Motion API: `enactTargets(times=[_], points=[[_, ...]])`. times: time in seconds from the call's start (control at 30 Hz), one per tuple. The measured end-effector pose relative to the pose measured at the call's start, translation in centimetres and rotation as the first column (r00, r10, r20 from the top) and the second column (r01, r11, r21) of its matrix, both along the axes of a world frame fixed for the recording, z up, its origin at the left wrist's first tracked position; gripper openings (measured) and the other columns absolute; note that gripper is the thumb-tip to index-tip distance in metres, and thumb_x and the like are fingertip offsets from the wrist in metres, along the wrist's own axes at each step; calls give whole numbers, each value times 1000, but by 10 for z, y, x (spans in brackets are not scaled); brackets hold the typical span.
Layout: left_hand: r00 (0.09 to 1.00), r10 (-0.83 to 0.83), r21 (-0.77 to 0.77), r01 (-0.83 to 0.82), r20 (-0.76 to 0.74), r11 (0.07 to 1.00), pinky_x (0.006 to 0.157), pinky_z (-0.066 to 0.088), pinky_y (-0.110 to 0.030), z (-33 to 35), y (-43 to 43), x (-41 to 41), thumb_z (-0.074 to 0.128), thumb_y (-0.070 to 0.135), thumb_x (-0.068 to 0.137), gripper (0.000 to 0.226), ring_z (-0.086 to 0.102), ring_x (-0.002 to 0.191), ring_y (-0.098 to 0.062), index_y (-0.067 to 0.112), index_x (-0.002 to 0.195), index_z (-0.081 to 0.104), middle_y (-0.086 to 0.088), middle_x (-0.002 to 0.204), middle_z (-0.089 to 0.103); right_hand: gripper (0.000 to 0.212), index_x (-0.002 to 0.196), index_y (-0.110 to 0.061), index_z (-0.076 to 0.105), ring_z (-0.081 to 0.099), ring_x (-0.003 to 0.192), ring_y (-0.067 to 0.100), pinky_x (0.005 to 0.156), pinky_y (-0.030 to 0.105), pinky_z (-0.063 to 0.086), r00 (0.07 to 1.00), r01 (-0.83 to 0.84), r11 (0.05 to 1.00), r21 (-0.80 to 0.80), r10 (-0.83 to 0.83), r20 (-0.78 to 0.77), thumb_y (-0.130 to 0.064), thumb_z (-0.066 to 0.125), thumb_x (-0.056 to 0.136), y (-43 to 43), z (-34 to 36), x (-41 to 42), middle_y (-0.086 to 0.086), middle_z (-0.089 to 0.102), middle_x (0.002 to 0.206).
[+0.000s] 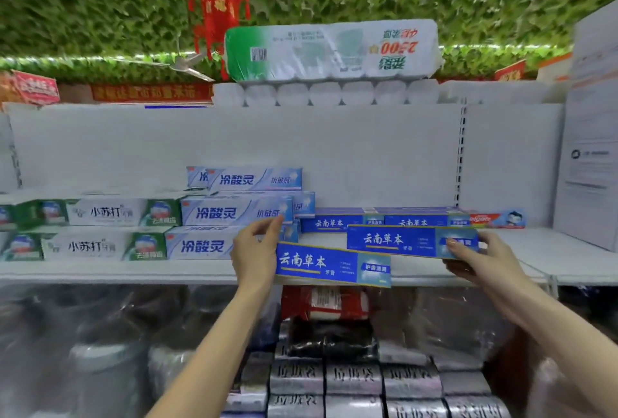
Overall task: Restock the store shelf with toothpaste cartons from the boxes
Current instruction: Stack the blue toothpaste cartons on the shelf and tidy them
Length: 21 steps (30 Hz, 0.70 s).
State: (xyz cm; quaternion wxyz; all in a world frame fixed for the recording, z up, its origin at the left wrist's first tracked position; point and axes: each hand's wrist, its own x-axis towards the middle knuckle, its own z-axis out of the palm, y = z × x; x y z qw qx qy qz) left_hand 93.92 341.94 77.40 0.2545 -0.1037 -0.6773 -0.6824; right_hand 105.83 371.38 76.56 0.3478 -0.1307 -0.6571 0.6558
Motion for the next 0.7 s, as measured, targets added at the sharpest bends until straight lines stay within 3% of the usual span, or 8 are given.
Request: enactTargets(times=[0.1,0.2,0.3,0.37,0.43,0.53,0.6,0.7], points=[[1000,13,50,-13,-3,999,80,48,-33,-1,9,-9,64,37,89,16,64,90,-17,21,87,65,1,89,68,32,118,-1,48,61,78,25,58,22,56,998,-18,996,86,13,59,-7,62,89,15,2,-28,23,62,108],[999,35,44,-34,-24,998,78,47,-29,-9,11,-21,64,36,90,16,63,87,-16,21,84,66,0,88,69,48,123,0,47,62,88,30,72,36,57,988,-35,978,205,3,155,-19,69,85,31,0,-61,22,61,114],[998,59,17,-58,-34,998,74,43,-28,-17,10,-30,62,34,92,22,60,83,-15,15,86,69,-3,88,70,35,96,-5,57,53,74,22,67,35,43,953,-47,853,520,-118,279,-30,76,79,38,1,-79,9,59,85],[996,90,4,-89,-22,996,76,45,-36,-18,9,-35,61,35,92,21,61,82,-19,18,81,68,0,82,69,30,71,-15,52,42,60,14,56,31,33,950,-90,792,603,-113,290,-30,77,78,39,2,-91,-1,49,65],[993,114,13,-114,-18,993,78,46,-37,-16,7,-37,61,34,92,18,62,80,-18,26,76,66,6,79,68,36,63,-19,47,40,59,13,54,28,31,952,-110,770,629,-101,291,-30,77,78,42,5,-105,-4,45,61],[988,153,22,-152,-21,988,86,47,-41,-14,-3,-39,61,34,92,17,62,81,-16,30,76,66,8,80,68,33,72,-14,52,47,69,19,54,28,33,944,-118,757,642,-115,310,-33,79,76,45,6,-128,2,52,69],[986,165,17,-165,-14,986,88,47,-42,-15,-10,-39,60,34,93,18,62,84,-18,28,77,67,8,81,68,37,89,-10,54,51,82,23,63,31,36,941,-127,780,613,-100,322,-32,80,75,44,8,-141,6,57,83],[988,155,16,-155,5,988,88,48,-38,-17,-12,-37,58,33,94,18,63,88,-19,22,85,69,6,83,69,38,96,-10,51,53,89,24,73,32,41,935,-161,783,601,-74,346,-30,77,78,40,10,-156,7,57,91]])
